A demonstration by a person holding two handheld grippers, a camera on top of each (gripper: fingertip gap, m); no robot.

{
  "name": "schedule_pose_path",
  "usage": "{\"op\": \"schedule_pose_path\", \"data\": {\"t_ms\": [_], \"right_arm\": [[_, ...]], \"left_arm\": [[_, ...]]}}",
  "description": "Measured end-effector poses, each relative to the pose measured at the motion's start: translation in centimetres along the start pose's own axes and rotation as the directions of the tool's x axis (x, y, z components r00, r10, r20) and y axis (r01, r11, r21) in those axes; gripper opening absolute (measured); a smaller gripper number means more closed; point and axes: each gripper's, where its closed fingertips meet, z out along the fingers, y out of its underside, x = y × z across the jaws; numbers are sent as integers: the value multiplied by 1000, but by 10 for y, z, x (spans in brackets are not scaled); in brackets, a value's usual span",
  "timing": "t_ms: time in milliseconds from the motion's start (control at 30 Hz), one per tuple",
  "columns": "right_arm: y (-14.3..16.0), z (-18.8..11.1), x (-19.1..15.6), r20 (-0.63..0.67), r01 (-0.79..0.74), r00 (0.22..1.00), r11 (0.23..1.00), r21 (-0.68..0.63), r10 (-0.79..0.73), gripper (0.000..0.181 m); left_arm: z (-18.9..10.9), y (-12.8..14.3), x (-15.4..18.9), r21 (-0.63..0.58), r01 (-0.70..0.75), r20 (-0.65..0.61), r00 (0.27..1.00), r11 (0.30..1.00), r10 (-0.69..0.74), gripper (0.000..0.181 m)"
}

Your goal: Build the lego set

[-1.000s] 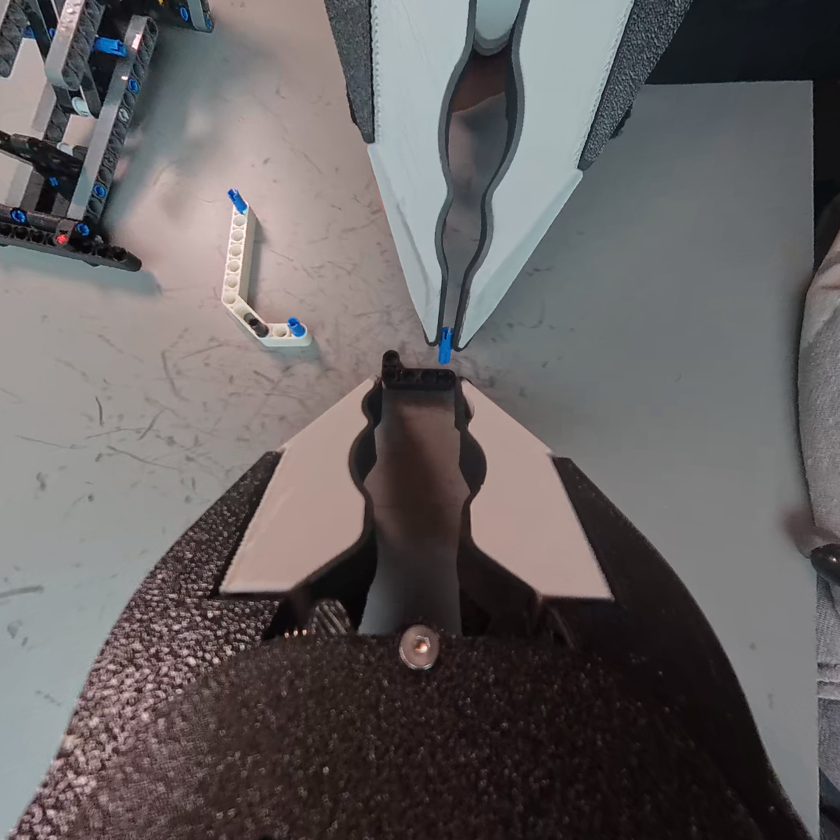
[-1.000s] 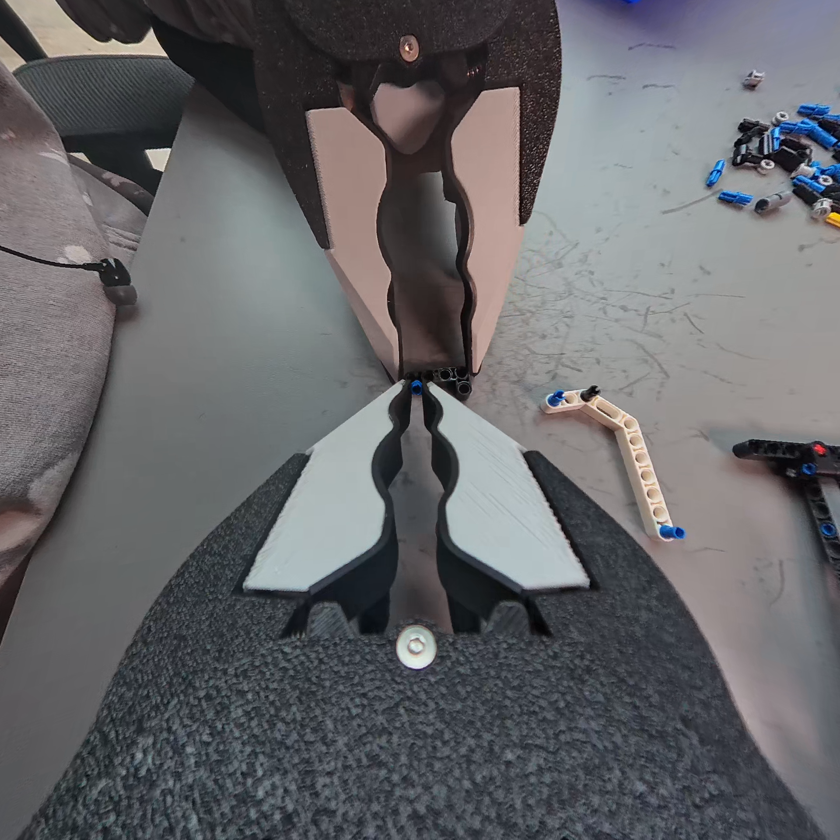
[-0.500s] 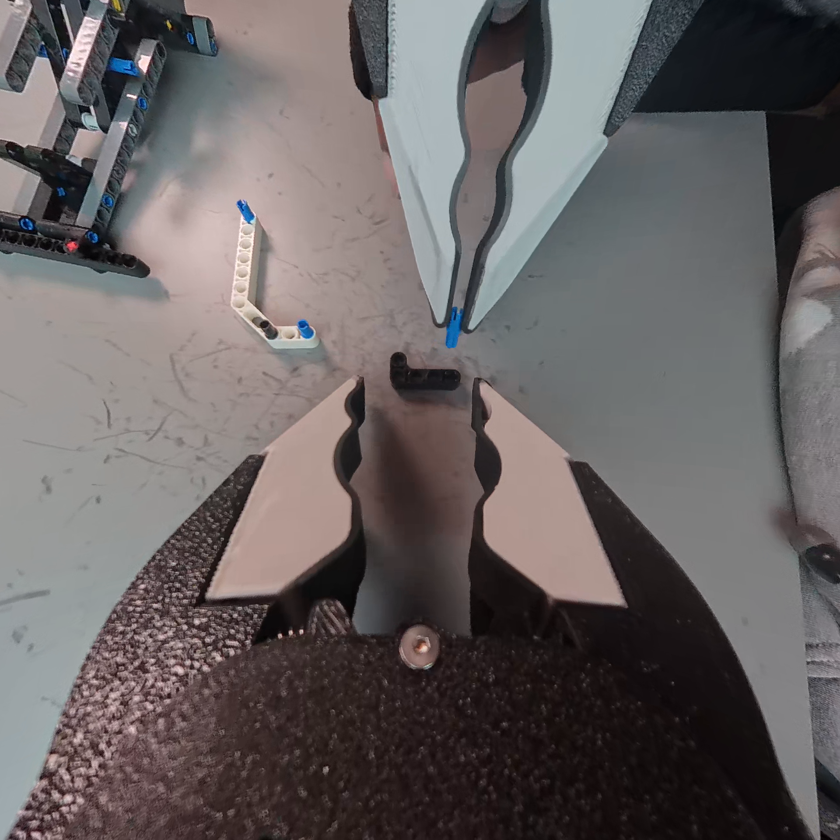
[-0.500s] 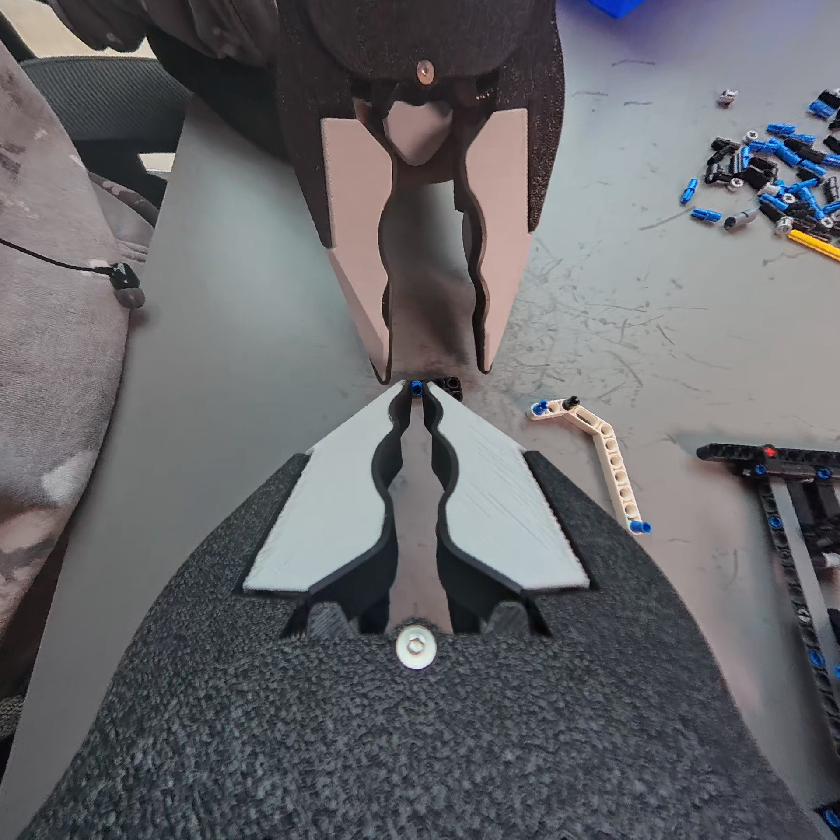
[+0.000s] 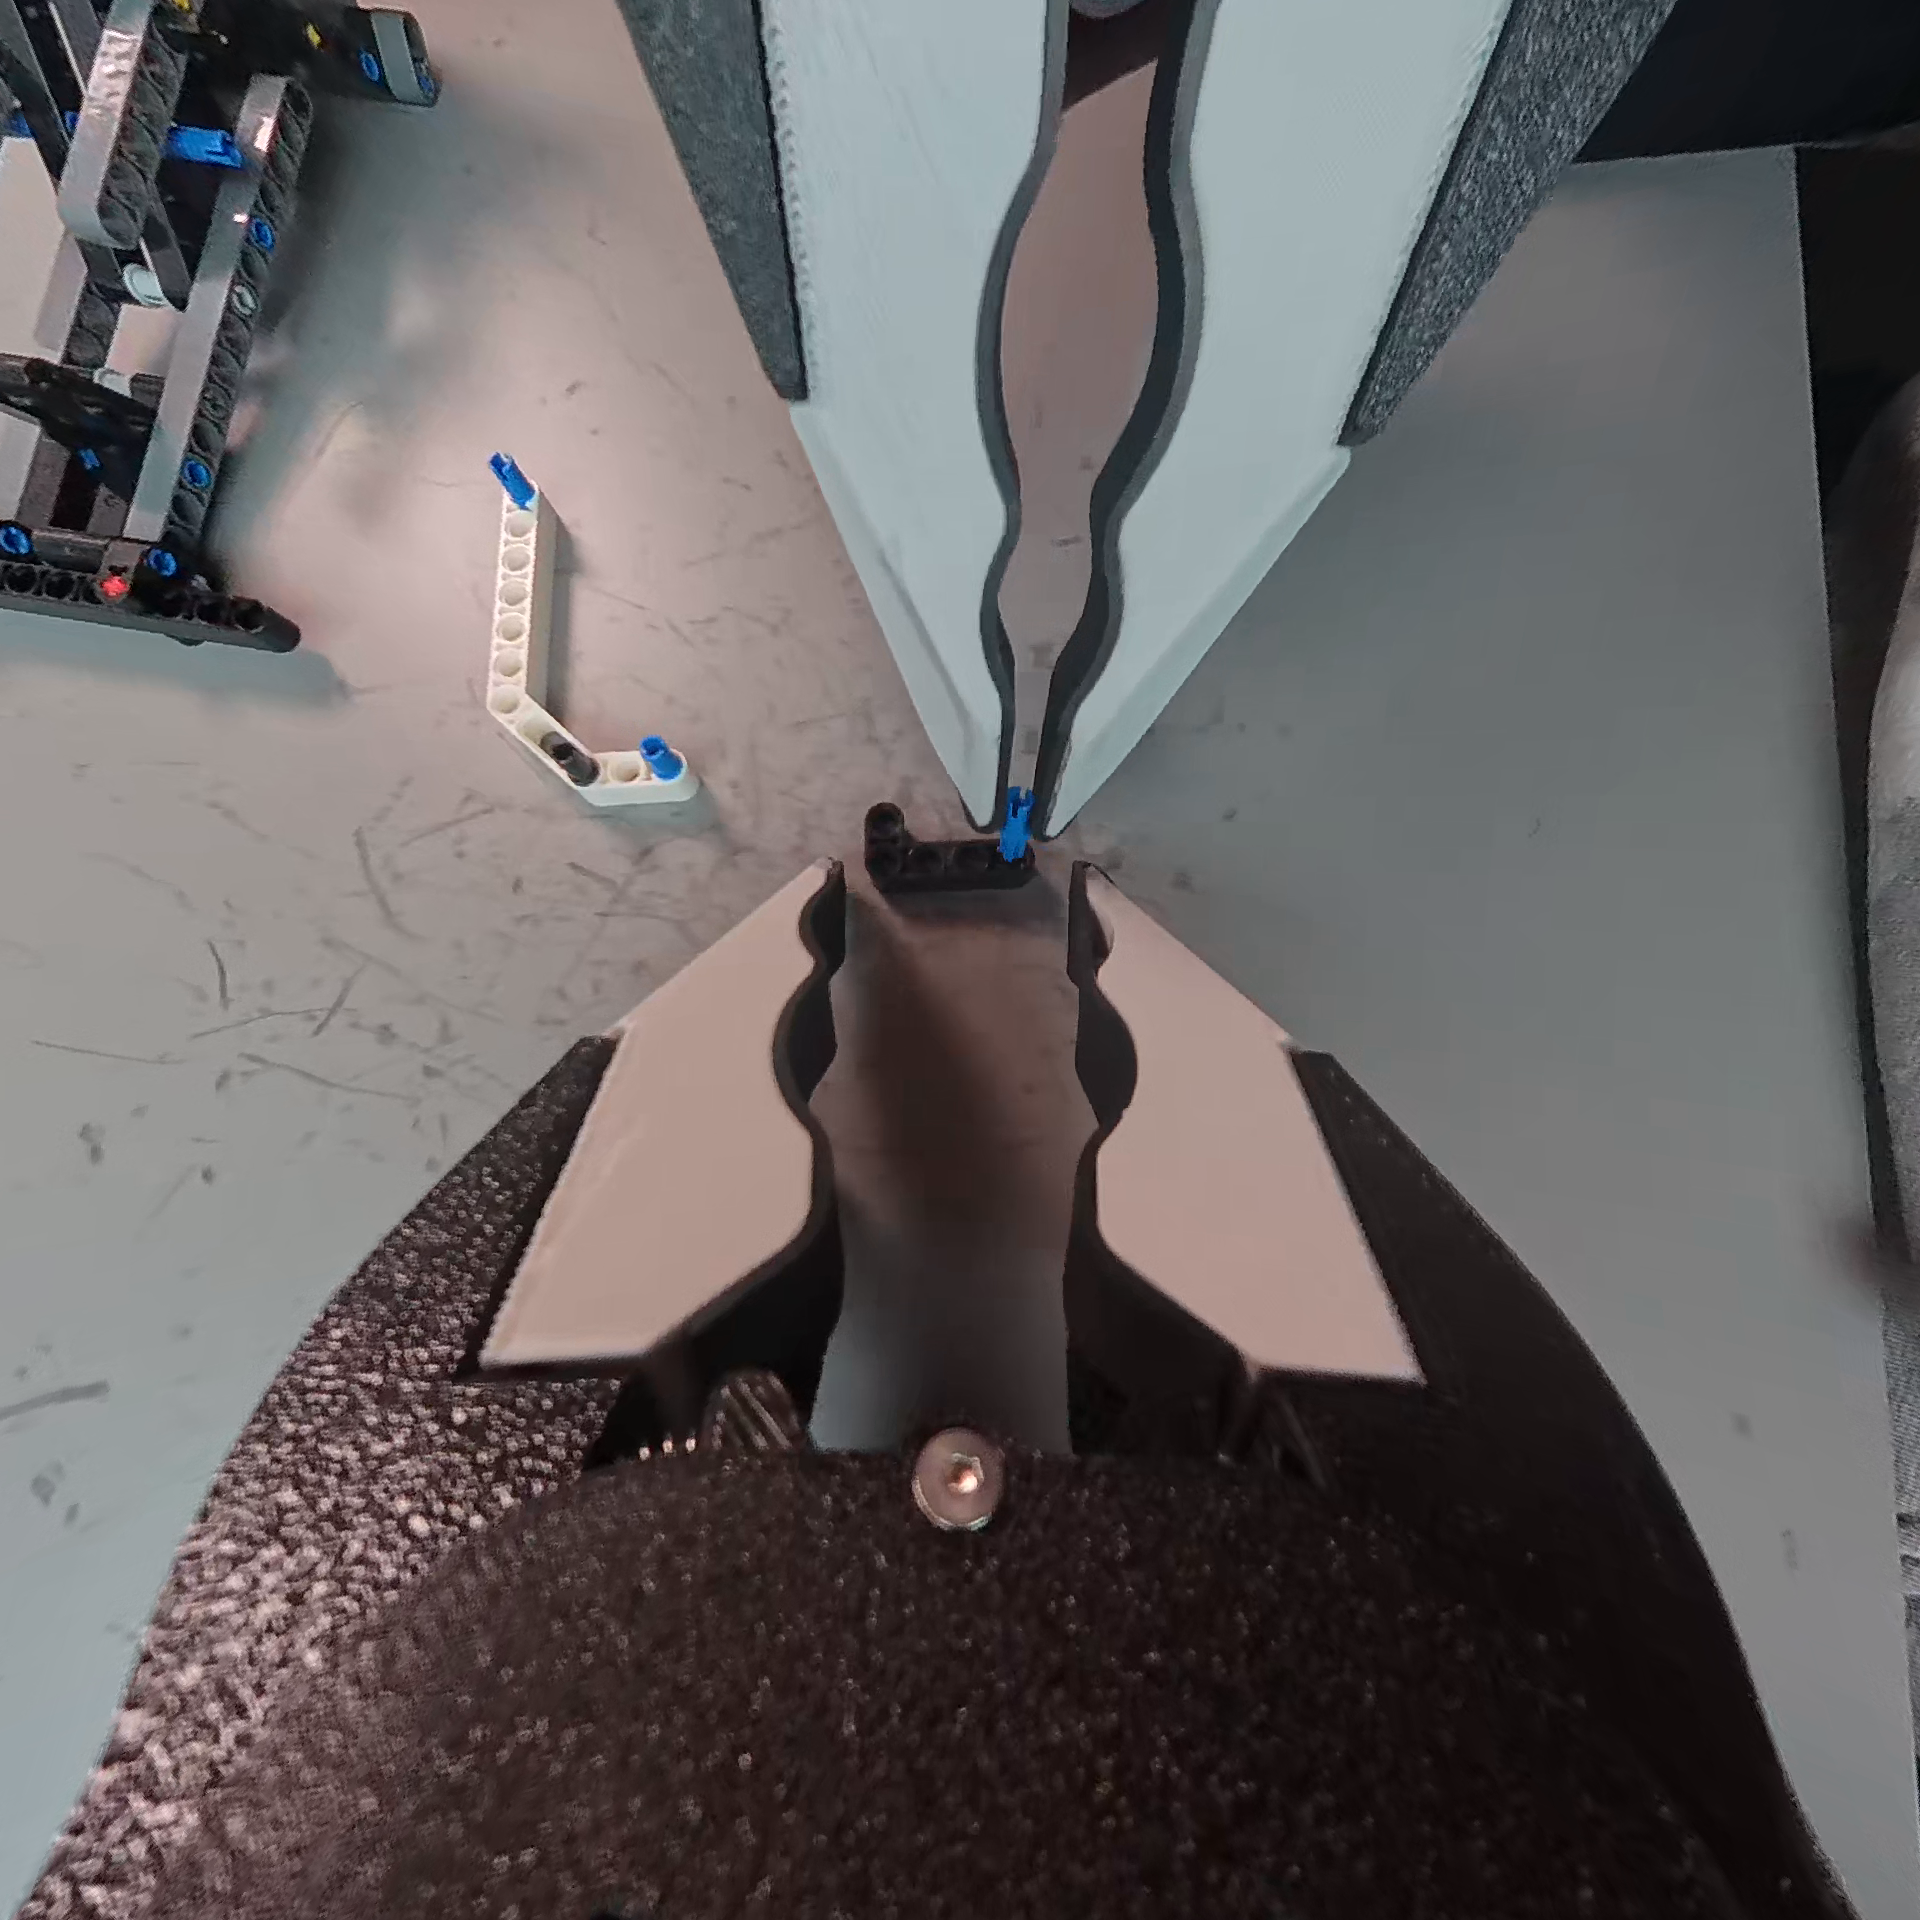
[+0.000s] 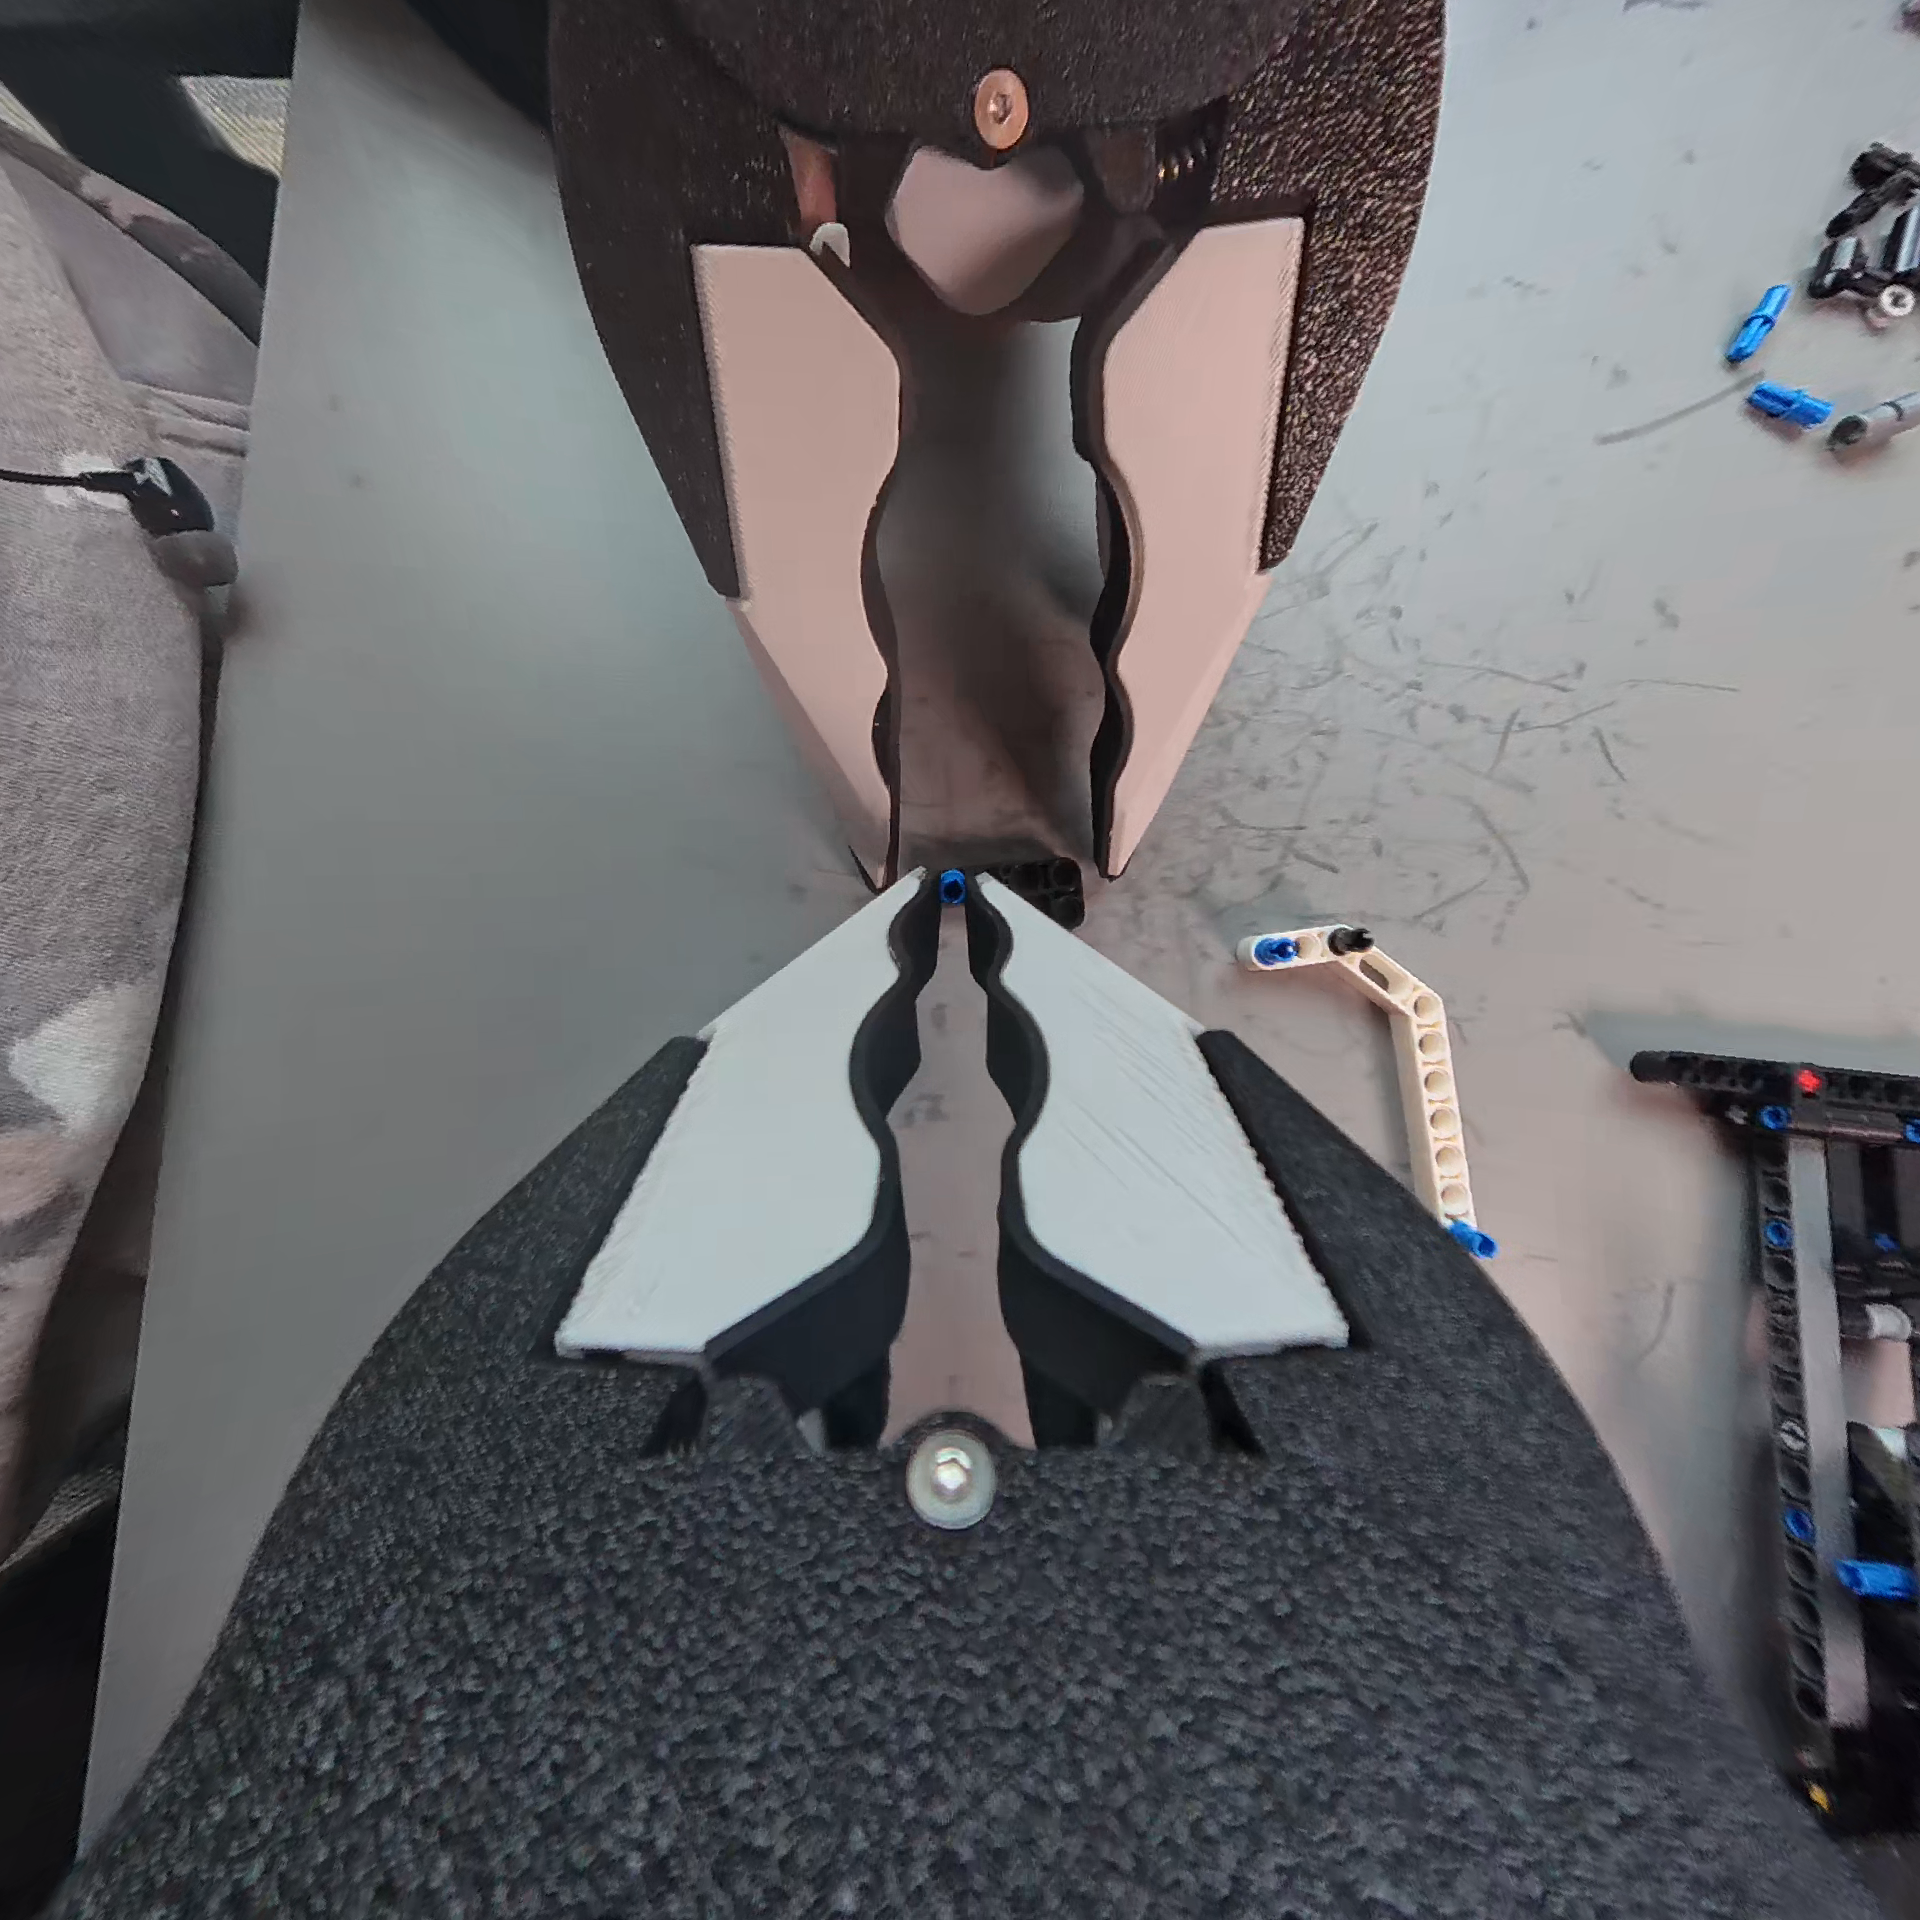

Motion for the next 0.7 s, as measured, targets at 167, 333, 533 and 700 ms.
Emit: {"op": "schedule_pose_path", "data": {"t_ms": [167, 333, 533, 700], "right_arm": [[4, 4, -1, 15, 2, 1000, 998, -69, -1, 4], [6, 7, -2, 21, 53, 998, 989, -135, -51, 4], [2, 6, -2, 35, 71, 997, 985, -154, -67, 4], [4, 7, -3, 57, 99, 994, 975, -198, -89, 4]], "left_arm": [[-1, 1, 1, -1, 6, 0, 1000, 1000, -6, 40], [-1, 2, 1, -1, 6, -2, 1000, 1000, -6, 38], [-8, 8, 0, -7, -11, -26, 1000, 1000, 11, 40], [-8, 9, 1, -5, -6, -45, 999, 1000, 6, 37]]}}
